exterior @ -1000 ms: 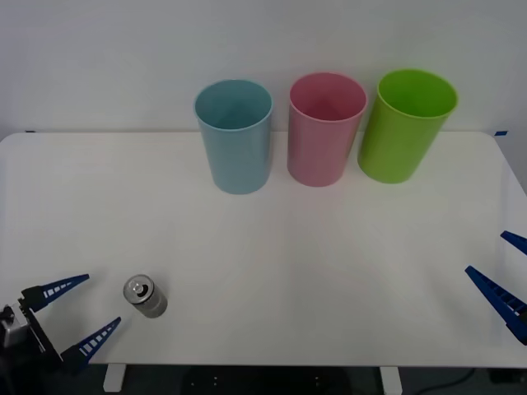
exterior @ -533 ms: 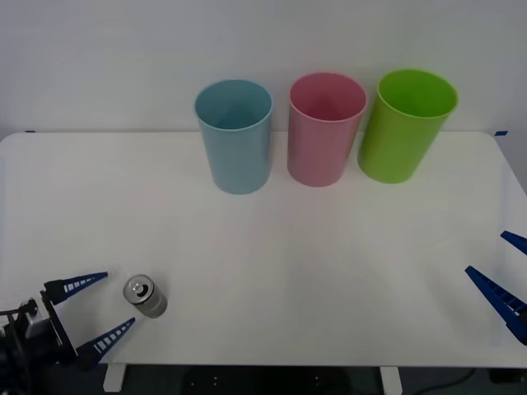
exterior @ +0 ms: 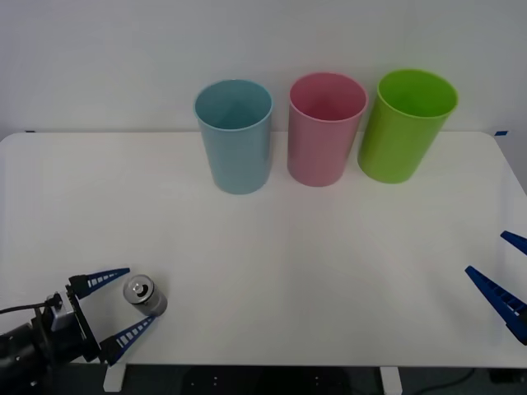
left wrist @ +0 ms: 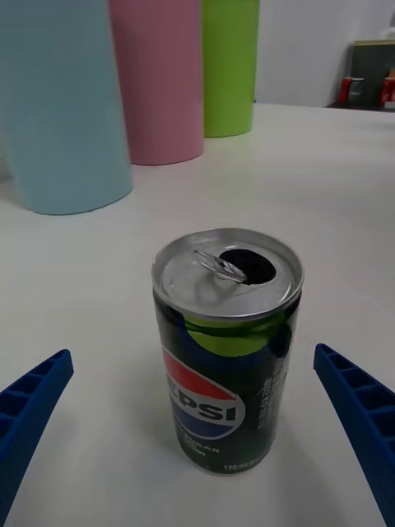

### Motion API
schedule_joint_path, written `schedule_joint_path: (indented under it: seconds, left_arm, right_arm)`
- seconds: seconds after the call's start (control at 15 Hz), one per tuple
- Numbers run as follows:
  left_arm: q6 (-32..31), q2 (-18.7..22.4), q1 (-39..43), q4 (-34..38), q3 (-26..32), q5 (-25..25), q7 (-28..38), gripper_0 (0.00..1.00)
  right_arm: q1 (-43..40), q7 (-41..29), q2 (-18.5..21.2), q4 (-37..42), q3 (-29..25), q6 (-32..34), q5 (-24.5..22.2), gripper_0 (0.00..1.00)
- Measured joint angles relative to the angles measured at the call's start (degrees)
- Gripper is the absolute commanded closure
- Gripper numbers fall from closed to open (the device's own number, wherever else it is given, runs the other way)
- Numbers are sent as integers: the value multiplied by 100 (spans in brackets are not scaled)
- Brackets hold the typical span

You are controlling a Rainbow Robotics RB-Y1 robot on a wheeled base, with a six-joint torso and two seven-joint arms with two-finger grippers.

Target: Grasp the object on the table and drop it into the matching bin: aluminum can to the light blue bin, PET bottle to the pink bin.

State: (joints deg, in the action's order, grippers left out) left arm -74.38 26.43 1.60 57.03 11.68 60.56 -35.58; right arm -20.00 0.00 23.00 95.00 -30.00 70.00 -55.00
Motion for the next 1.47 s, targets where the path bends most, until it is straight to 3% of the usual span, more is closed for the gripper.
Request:
schedule_joint_path:
  seconds: [1.0, 1.07, 1.13, 1.2, 1.47]
  left_arm:
    - [160, -190, -265, -20, -228, 222, 107, 0]
    - [160, -191, -265, -19, -228, 227, 114, 64]
    - [160, -191, -266, -19, -228, 227, 129, 92]
    - [160, -191, -266, -19, -228, 223, 144, 100]
    - [160, -191, -274, -23, -228, 222, 147, 100]
  right_arm:
    - [0, 0, 0, 0, 0, 0, 0, 0]
    - [0, 0, 0, 0, 0, 0, 0, 0]
    - [0, 0, 0, 0, 0, 0, 0, 0]
    - [0, 0, 0, 0, 0, 0, 0, 0]
    - [0, 0, 0, 0, 0, 0, 0, 0]
